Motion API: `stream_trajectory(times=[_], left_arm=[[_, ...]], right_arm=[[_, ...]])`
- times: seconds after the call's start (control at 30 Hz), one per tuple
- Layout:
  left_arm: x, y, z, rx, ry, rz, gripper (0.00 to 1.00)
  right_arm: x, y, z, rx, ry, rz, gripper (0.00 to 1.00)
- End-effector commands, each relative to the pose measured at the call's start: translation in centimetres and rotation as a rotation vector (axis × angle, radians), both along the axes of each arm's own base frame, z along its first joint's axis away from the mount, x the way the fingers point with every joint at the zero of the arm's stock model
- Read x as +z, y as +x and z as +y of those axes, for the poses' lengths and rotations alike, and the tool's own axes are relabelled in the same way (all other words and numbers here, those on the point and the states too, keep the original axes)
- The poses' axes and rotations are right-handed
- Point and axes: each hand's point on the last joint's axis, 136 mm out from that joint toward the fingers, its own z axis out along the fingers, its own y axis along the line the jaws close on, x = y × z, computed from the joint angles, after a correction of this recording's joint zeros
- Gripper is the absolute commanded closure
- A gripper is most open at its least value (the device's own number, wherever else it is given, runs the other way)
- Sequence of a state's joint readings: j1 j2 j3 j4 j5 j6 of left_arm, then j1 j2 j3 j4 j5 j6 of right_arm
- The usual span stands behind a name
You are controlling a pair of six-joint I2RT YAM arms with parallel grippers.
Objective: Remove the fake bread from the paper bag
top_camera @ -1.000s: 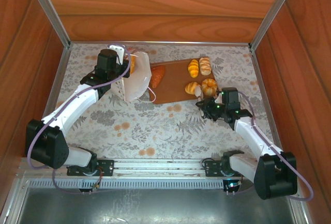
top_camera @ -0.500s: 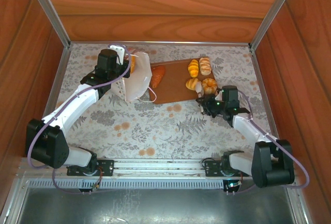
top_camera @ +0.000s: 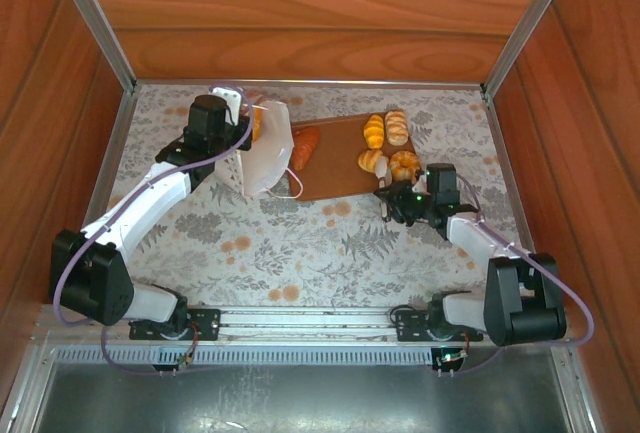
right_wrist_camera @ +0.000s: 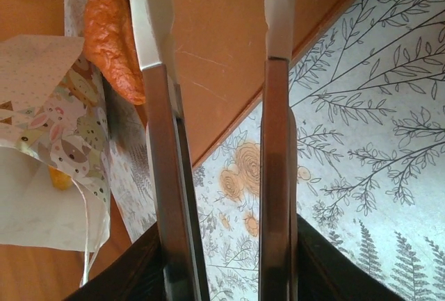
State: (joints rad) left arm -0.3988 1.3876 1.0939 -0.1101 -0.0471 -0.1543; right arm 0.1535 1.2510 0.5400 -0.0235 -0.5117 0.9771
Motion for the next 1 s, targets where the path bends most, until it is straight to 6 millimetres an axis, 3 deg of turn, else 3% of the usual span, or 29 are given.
stream_trajectory(times=[0.0, 0.2, 0.67, 0.97], left_arm=[[0.8, 0.5, -0.5, -0.012, -0.018, -0.013, 1.0], [0.8, 0.5, -0.7, -0.018, -0.023, -0.013, 1.0], [1.0, 0.3, -0.5, -0.013, -0.021, -0.02, 1.0], [1.0, 0.3, -0.5, -0.012, -0.029, -0.021, 1.0]], right_arm=[[2.2, -0.1, 0.1, 0.022, 0.023, -0.036, 0.57], [2.7, -1.3, -0.5, 0.012, -0.006, -0.03, 0.5], [3.5, -3.3, -1.9, -0.015, -0.064, -0.031, 0.49], [6.7, -3.8, -1.4, 0.043, -0.056, -0.122, 0.58]])
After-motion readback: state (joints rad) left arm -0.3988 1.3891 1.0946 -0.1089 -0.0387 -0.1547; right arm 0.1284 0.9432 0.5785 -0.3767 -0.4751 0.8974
